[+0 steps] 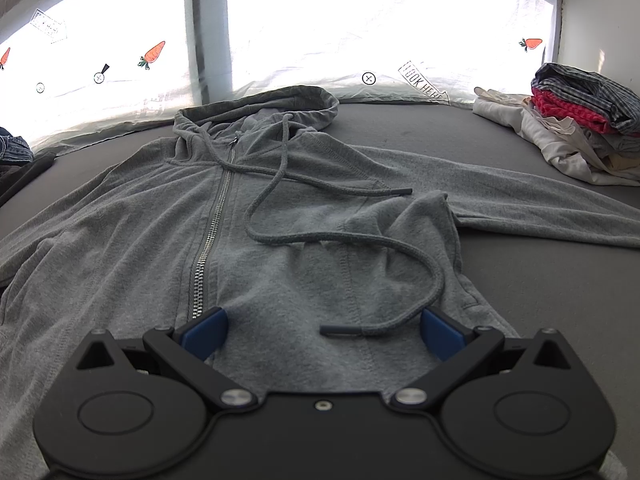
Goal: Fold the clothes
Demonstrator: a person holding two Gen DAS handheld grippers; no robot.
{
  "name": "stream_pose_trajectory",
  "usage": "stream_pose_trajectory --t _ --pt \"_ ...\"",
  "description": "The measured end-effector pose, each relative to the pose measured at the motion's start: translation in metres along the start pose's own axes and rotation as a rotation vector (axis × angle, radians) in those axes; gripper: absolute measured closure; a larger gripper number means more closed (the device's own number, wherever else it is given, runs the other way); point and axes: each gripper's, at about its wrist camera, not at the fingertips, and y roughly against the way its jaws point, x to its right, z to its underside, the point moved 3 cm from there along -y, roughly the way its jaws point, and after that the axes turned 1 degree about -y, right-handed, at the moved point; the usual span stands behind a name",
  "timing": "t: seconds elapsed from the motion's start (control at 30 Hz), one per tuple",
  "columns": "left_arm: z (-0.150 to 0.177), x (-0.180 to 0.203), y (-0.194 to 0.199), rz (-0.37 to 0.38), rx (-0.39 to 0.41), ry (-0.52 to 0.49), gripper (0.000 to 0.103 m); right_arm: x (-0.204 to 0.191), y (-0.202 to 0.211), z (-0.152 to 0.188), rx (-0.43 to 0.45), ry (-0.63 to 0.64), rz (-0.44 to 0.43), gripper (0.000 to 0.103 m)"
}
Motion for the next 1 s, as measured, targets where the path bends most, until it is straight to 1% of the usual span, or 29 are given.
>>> stream_pose_trajectory --t 0.1,0.17,0.23,0.3,0.37,0.43,0.47,0.5,0.53,0.57,0.6,0.7,0.8,0.9,0.93,1.0 --pt "-0.001 0.002 -0.001 -0.009 0.000 -0.015 0.028 0.000 -0.003 -0.006 -0.045 0.016 -0.008 0.000" --pt "-0.003 0.004 -0.003 -0.017 -0.001 -0.028 0.027 0.001 -0.006 -0.014 -0.102 0.022 -0.022 0.000" --pt "-0.005 0.006 -0.006 -0.026 -0.003 -0.048 0.027 0.000 -0.008 -0.024 -0.148 0.041 -0.046 0.004" --pt "-0.007 0.008 -0.009 -0.036 -0.006 -0.060 0.026 -0.005 -0.002 -0.034 -0.115 0.063 -0.068 0.017" --pt "-0.009 0.009 -0.011 -0.045 -0.011 -0.057 0.026 -0.012 0.004 -0.044 -0.067 0.085 -0.087 0.018" --pt "-0.009 0.009 -0.012 -0.058 -0.014 -0.042 0.021 -0.024 0.006 -0.058 -0.008 0.117 -0.113 0.019" --pt "-0.009 0.009 -0.013 -0.065 -0.016 -0.035 0.020 -0.034 0.003 -0.066 0.013 0.141 -0.136 0.025" --pt "-0.009 0.009 -0.013 -0.068 -0.017 -0.035 0.019 -0.043 -0.003 -0.072 0.017 0.167 -0.159 0.045" --pt "-0.010 0.009 -0.014 -0.071 -0.019 -0.035 0.018 -0.053 -0.010 -0.079 0.017 0.194 -0.183 0.057" --pt "-0.010 0.009 -0.014 -0.074 -0.021 -0.035 0.018 -0.067 -0.020 -0.086 0.008 0.225 -0.209 0.077" --pt "-0.010 0.009 -0.015 -0.075 -0.024 -0.038 0.017 -0.081 -0.029 -0.091 0.008 0.246 -0.234 0.085" --pt "-0.010 0.009 -0.015 -0.079 -0.027 -0.030 0.016 -0.127 -0.055 -0.107 0.012 0.294 -0.314 0.085" --pt "-0.010 0.009 -0.016 -0.082 -0.026 -0.014 0.016 -0.172 -0.088 -0.121 -0.005 0.339 -0.383 0.085" --pt "-0.011 0.008 -0.017 -0.083 -0.034 0.007 0.016 -0.209 -0.128 -0.127 -0.074 0.370 -0.383 0.085" --pt "-0.012 0.008 -0.017 -0.081 -0.040 0.014 0.016 -0.213 -0.138 -0.129 -0.088 0.367 -0.384 0.085" --pt "-0.012 0.008 -0.018 -0.079 -0.043 0.009 0.016 -0.220 -0.152 -0.138 -0.072 0.361 -0.373 0.085"
